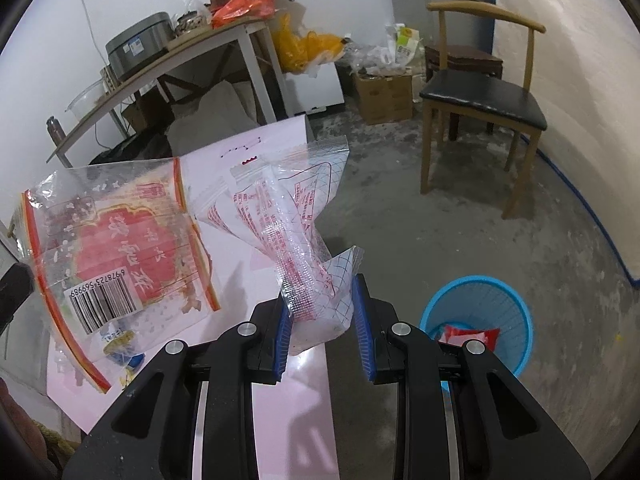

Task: Collect trash
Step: 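Lift the clear bags off the table with both tools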

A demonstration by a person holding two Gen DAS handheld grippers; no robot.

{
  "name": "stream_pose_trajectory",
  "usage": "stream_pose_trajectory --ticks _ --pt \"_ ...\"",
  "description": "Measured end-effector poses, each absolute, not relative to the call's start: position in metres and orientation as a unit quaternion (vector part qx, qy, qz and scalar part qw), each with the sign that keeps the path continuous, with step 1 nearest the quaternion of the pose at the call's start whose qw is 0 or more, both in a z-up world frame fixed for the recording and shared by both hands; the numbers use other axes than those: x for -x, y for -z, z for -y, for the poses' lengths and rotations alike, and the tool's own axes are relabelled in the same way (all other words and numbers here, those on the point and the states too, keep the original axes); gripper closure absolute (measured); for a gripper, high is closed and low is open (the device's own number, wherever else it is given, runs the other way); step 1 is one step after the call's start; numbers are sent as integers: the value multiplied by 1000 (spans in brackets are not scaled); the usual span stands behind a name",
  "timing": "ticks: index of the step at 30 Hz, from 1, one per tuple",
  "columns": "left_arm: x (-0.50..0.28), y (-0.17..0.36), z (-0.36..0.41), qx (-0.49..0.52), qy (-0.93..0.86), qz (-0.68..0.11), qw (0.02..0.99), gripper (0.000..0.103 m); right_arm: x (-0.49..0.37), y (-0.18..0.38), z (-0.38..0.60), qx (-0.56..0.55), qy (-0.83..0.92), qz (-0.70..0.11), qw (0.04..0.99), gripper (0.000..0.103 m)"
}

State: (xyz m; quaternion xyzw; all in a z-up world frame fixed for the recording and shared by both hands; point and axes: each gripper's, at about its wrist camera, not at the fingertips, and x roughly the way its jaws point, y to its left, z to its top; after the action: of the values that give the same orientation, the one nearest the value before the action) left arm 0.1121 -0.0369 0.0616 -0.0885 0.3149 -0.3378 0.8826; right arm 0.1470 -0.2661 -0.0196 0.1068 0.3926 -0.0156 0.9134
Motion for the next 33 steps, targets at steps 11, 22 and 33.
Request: stream_pose_trajectory --ticks 11,22,33 --pt "-98 -68 54 79 357 -303 880 103 -117 12 273 -126 29 -378 917 77" --pt "-90 -71 72 87 379 -291 874 103 -94 5 290 -155 40 -367 916 76" --pt "-83 -74 87 84 404 -285 865 103 -83 5 306 -197 60 -366 907 77"
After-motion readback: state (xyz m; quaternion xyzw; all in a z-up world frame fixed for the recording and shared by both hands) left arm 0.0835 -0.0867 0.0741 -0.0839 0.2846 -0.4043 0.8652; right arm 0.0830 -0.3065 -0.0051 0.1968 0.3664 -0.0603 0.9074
